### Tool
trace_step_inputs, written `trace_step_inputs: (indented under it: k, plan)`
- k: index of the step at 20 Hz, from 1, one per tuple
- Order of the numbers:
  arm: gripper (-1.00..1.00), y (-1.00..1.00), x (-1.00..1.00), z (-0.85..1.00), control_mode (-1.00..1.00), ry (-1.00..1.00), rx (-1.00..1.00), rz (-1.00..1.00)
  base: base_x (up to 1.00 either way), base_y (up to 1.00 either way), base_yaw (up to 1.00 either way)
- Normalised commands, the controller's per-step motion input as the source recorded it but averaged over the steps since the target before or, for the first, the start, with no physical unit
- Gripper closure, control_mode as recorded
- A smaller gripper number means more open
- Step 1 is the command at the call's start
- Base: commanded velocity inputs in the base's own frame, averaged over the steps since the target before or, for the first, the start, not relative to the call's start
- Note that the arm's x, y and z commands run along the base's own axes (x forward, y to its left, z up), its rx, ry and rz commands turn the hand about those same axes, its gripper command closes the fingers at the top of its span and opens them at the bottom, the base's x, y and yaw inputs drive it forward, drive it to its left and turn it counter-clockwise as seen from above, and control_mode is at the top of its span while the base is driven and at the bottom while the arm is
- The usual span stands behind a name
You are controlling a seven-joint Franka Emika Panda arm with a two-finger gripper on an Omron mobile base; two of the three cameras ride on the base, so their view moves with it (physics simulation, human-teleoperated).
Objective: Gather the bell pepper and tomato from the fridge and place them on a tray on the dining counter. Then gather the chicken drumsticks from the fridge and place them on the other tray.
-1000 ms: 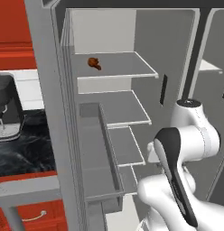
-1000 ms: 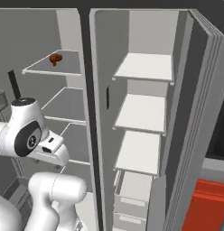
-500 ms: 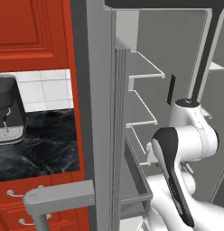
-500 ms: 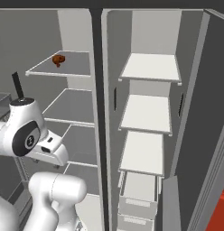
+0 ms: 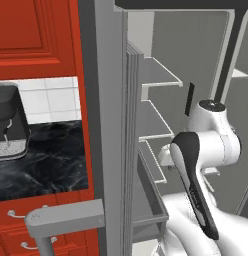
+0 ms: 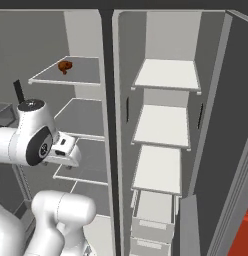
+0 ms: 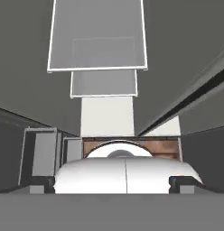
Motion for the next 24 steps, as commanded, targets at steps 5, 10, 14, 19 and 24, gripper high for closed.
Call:
trace_step_inputs:
  k: [5, 10, 14, 19, 24]
  plan:
    - [-1.00, 0.16, 0.67, 0.74, -1.00, -0.26, 0.00, 0.20, 0.00, 0.00, 0.00]
    - [-1.00, 0.26, 0.47, 0.80, -1.00, -0.26, -0.05, 0.10, 0.00, 0.00, 0.00]
    - [-1.00, 0.24, 0.44, 0.79, -1.00, -0.21, -0.05, 0.07, 0.00, 0.00, 0.00]
    - [-1.00, 0.25, 0.63, 0.56, -1.00, -0.11, -0.01, 0.06, 0.00, 0.00, 0.00]
    - [-1.00, 0.28, 0.75, 0.41, -1.00, -0.05, 0.00, 0.03, 0.00, 0.00, 0.00]
